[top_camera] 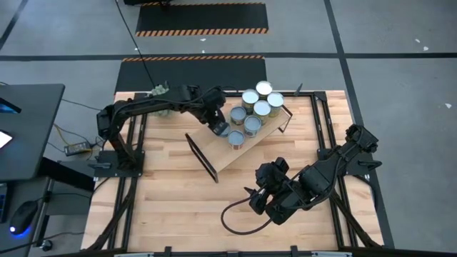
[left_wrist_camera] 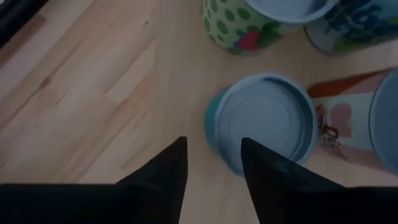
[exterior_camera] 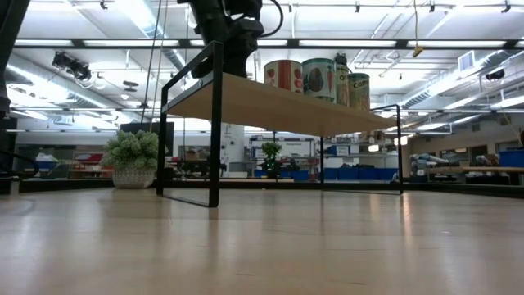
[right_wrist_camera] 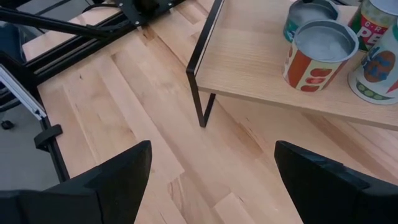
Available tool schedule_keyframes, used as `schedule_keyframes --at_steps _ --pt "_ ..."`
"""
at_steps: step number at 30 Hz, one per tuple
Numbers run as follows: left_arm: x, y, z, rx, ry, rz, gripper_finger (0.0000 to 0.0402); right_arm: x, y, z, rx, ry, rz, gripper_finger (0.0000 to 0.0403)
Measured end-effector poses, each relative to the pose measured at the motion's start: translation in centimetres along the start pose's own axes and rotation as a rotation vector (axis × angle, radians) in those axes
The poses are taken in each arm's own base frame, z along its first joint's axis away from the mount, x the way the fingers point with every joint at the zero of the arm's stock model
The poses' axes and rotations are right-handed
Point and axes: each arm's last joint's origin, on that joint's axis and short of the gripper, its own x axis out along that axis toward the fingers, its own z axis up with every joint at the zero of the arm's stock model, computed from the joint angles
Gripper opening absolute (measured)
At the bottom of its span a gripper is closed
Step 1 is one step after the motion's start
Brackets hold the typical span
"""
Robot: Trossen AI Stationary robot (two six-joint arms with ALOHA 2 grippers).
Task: Pick and place cans onto a shelf
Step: Put the blue tuna can on the shelf
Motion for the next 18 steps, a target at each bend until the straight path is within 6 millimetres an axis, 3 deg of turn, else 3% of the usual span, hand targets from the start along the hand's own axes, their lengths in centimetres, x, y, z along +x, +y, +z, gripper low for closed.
schedule_keyframes --at_steps 18 --pt "-0.2 -0.9 -1.7 0.112 0.125 0.013 0.0144 0.0 0.0 0.0 0.001 0.0 0.002 0.0348"
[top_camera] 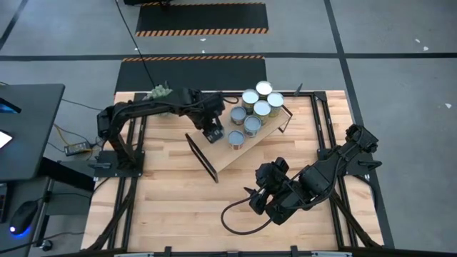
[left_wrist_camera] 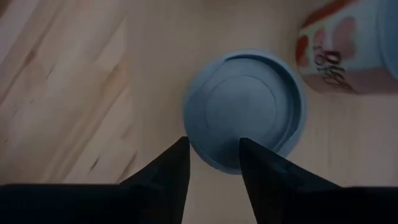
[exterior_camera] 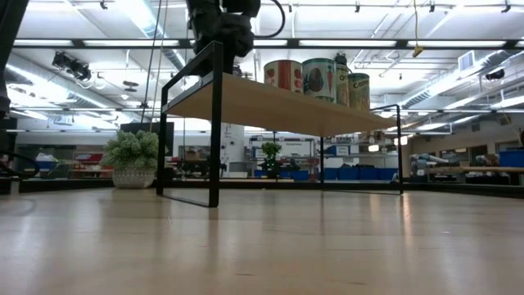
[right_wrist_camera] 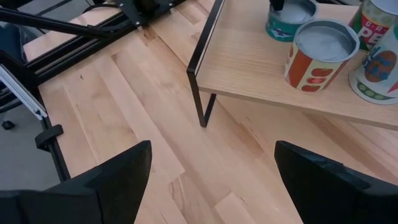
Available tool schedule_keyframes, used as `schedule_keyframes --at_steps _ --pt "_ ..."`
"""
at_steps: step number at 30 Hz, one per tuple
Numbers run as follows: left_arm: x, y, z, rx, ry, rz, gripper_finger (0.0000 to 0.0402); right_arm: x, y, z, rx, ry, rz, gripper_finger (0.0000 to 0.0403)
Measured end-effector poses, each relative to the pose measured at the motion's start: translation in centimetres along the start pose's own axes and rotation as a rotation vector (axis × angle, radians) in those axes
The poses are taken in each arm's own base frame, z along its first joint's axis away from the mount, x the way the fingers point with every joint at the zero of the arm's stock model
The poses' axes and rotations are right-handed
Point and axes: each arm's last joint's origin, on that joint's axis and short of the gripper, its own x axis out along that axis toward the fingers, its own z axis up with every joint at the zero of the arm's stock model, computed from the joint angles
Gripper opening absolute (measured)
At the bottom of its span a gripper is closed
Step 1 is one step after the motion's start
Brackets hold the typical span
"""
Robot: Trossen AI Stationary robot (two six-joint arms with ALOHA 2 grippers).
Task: Pick and place cans onto a shelf
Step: Put the blue tuna can on the shelf
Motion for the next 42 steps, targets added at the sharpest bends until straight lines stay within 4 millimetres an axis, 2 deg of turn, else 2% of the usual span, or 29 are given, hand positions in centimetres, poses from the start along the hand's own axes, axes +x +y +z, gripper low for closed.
schedule_keyframes --at_steps 8,12,19,23,30,34,38,42 --pt "-0.8 -0.3 -0.3 0.075 -0.021 -0.003 0.0144 0.0 0.1 0.0 0.006 -0.001 0.005 0.0348" --pt "-1.2 -0.2 -0.4 0.259 -0.038 0.001 0.0144 0.0 0.1 0.0 0.007 -0.002 0.008 0.0348" --pt "-1.3 -1.5 -0.8 0.604 -0.052 -0.005 0.0152 0.0 0.1 0.0 0.007 -0.002 0.007 0.0348" --pt "-1.3 -2.2 -1.0 0.69 -0.056 -0.011 0.0187 0.0 0.1 0.0 0.014 -0.002 0.007 0.0348" --pt "-1.3 -2.0 -1.0 0.699 -0.048 -0.005 0.0297 0.0 0.1 0.0 0.026 0.0 0.007 0.0348" --pt "-1.3 -2.2 -1.2 0.777 -0.044 -0.014 0.0346 0.0 0.1 0.0 0.032 0.004 0.009 0.0348" --pt "-1.3 -2.7 -1.3 0.884 -0.051 -0.019 0.036 0.0 0.1 0.0 0.033 0.004 0.009 0.0348" --pt "-1.2 -2.6 -0.8 0.855 -0.085 -0.019 0.0362 0.0 0.1 0.0 0.043 0.005 0.008 0.0348"
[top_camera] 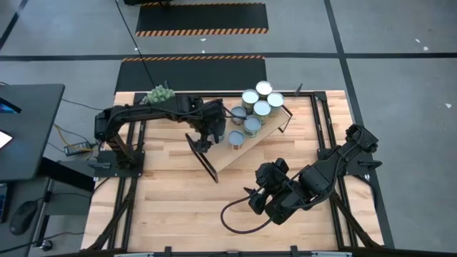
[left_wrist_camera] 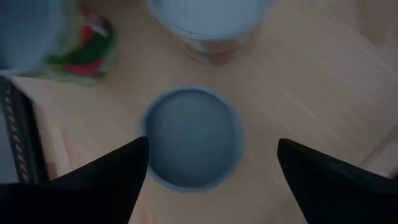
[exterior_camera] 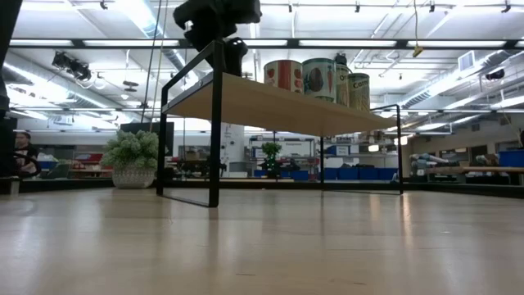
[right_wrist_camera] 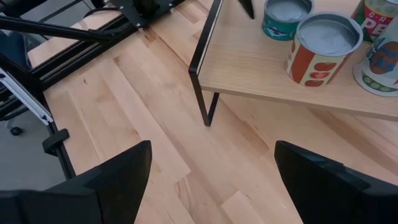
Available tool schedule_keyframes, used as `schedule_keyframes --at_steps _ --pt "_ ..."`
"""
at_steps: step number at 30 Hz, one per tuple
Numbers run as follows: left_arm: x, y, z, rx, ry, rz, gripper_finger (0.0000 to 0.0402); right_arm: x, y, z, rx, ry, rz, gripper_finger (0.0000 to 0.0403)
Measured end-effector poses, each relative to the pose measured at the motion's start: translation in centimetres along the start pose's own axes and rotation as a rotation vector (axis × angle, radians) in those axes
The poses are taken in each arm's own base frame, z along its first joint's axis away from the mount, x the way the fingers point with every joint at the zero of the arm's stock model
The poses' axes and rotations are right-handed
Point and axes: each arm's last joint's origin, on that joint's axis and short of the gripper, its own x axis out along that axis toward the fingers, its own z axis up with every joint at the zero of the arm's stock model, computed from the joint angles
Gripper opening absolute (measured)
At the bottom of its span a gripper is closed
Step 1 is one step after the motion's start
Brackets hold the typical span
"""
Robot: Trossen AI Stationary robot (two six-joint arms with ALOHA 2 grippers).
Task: Pick and place cans onto a shelf
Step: Put the blue tuna can on the shelf
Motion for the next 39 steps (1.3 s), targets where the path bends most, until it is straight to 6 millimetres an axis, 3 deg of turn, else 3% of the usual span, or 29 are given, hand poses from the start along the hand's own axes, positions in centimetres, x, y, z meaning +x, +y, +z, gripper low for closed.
schedule_keyframes --at_steps 13,25,35,39 --pt "1.2 0.5 0.3 -0.044 -0.005 0.008 0.0363 0.1 0.0 0.1 0.007 -0.001 0.001 0.0348" --pt "2.0 0.8 0.3 -0.22 0.039 0.088 0.0362 0.1 0.2 0.2 0.017 -0.008 0.018 0.0348" --pt "2.0 0.2 0.6 -0.202 0.06 0.165 0.0359 0.1 0.2 0.2 0.014 -0.009 0.02 0.0348" --pt "1.9 -0.2 0.9 -0.19 0.056 0.183 0.0338 0.1 0.2 0.2 0.014 -0.01 0.02 0.0348"
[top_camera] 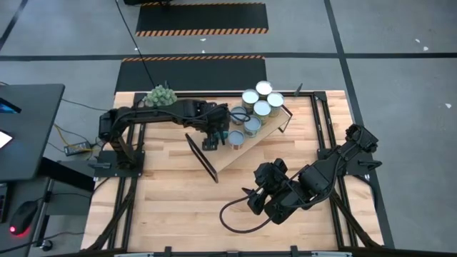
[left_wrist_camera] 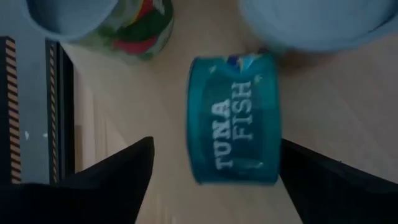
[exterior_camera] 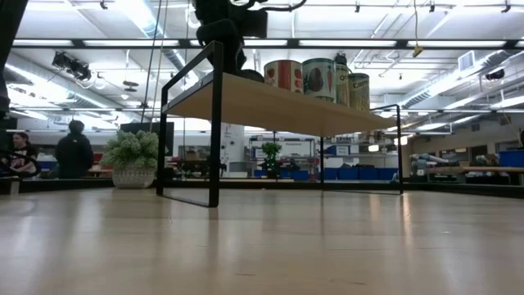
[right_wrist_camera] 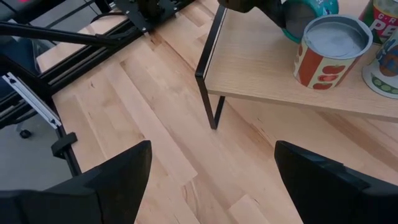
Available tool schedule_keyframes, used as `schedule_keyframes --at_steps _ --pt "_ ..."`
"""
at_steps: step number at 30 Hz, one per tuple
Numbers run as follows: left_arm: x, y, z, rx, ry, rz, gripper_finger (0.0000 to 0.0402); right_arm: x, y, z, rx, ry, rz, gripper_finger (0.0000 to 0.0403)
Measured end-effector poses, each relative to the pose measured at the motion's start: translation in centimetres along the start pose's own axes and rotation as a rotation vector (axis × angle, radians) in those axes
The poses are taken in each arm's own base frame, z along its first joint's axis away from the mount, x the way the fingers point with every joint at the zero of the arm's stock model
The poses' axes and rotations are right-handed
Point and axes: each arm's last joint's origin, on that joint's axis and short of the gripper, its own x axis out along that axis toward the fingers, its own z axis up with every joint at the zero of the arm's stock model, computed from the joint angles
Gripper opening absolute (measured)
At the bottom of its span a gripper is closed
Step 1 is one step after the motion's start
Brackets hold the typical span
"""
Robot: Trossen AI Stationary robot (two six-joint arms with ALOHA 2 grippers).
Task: Pick and place cans onto a shelf
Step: Put the blue tuna can on the shelf
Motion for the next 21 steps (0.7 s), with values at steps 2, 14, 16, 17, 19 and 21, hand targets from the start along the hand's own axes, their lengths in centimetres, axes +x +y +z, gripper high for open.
schedule_keyframes --at_steps 2,14,16,17,19,21 --pt "0.0 -0.2 0.2 -0.004 -0.019 0.002 0.032 0.0 0.0 0.0 0.0 0.0 0.0 0.0348" --pt "-0.1 0.0 0.4 0.013 -0.026 0.077 0.0178 0.0 0.0 0.0 0.002 -0.001 0.002 0.0348" --pt "-0.1 0.1 0.3 0.037 -0.01 0.101 0.0158 0.0 0.0 0.0 0.003 -0.001 0.003 0.0348" --pt "-0.2 0.1 0.2 0.045 -0.003 0.11 0.0151 0.1 0.0 0.1 0.005 -0.002 0.003 0.0348" --pt "-0.4 0.2 0.0 0.063 0.007 0.121 0.0146 0.2 0.0 0.2 0.008 -0.004 0.001 0.0348" --pt "-1.1 0.2 -0.1 0.067 -0.009 0.125 0.0146 0.4 -0.1 0.5 -0.004 0.003 0.004 0.0348"
